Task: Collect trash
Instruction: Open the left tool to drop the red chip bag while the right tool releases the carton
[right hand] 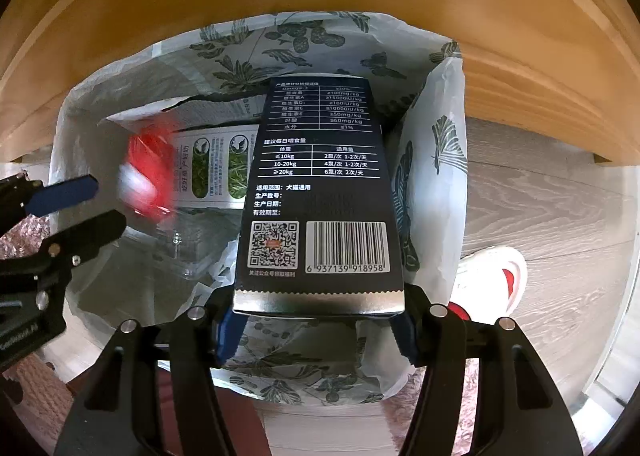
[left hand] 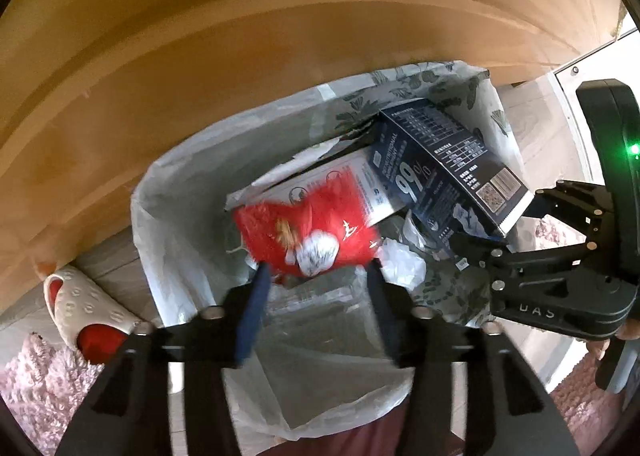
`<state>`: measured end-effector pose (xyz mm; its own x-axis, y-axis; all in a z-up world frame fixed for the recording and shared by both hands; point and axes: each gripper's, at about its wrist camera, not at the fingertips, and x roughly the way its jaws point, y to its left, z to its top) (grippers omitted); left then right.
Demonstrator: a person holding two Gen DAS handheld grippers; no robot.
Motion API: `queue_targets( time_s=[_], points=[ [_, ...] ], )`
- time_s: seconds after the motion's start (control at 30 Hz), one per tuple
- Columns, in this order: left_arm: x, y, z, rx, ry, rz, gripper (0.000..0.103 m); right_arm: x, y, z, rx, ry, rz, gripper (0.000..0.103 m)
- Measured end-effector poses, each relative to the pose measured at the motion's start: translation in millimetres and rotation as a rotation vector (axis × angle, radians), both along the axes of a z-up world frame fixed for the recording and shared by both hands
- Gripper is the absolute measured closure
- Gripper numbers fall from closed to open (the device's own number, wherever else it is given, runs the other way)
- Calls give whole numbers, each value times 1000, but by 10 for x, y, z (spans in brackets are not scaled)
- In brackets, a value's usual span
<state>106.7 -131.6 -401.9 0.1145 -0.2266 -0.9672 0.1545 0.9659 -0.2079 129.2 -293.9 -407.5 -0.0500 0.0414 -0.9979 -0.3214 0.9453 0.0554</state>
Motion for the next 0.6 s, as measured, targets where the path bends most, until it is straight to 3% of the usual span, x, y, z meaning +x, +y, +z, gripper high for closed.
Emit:
queue_targets(
  time_s=[0.1,0.5,0.6],
  points=[
    [15,4,14,9,3,7,39,7,-18,-17,8,6,-6,43],
    [-6,108,53,34,-2,62,37,-40,-41,78,54,-38,-12,26],
    [-18,147,91,28,-10,80,37,-49,-28,142,65,-60,-6,26]
  ],
)
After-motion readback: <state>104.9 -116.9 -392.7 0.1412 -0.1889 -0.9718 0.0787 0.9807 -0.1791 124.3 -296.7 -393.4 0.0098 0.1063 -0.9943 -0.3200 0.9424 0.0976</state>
